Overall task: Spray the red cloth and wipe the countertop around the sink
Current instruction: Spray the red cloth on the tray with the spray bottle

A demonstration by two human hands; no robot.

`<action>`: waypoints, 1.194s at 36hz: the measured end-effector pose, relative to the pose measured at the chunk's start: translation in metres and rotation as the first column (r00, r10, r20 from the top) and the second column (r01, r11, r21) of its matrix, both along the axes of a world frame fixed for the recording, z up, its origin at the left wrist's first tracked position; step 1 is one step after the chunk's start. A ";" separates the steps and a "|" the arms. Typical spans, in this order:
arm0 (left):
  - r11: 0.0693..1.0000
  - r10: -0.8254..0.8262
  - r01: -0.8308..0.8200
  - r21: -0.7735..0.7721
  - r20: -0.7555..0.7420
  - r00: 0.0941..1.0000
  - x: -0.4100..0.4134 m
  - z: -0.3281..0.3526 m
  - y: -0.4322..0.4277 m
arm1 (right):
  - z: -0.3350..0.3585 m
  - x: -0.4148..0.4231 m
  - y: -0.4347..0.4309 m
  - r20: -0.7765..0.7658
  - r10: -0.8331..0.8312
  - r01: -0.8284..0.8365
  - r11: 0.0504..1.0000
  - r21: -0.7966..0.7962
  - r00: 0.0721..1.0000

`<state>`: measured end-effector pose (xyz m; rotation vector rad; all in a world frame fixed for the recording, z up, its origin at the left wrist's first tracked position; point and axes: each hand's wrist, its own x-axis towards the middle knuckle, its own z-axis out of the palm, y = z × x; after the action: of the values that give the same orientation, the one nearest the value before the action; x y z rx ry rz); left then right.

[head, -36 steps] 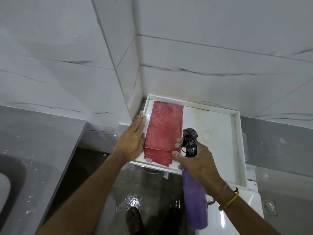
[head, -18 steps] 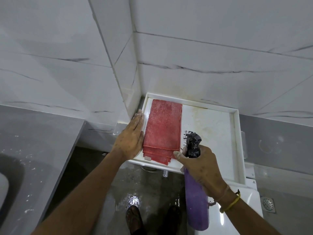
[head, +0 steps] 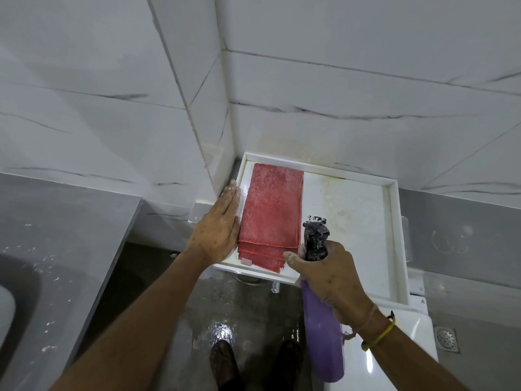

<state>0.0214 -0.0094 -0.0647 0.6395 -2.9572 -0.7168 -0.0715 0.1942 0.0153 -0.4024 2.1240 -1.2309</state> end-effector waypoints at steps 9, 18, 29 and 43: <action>1.000 0.000 0.000 -0.001 0.003 1.000 -0.001 -0.003 0.000 | 0.001 0.001 -0.001 0.019 0.014 -0.014 1.000 0.010 1.000; 1.000 0.001 -0.001 0.001 -0.008 1.000 -0.002 -0.003 -0.001 | 0.001 0.002 0.000 0.031 0.048 -0.050 0.997 0.063 0.998; 1.000 0.000 0.000 0.005 -0.005 1.000 0.000 -0.003 0.000 | 0.003 0.000 -0.001 0.026 0.035 -0.036 0.999 0.033 0.999; 1.000 0.010 -0.010 -0.007 0.015 1.000 0.000 -0.002 0.000 | 0.008 -0.001 0.000 0.017 0.096 -0.097 0.994 0.048 0.995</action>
<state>0.0210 -0.0096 -0.0671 0.6617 -2.9662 -0.7045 -0.0730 0.1941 0.0236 -0.4678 2.0928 -1.1227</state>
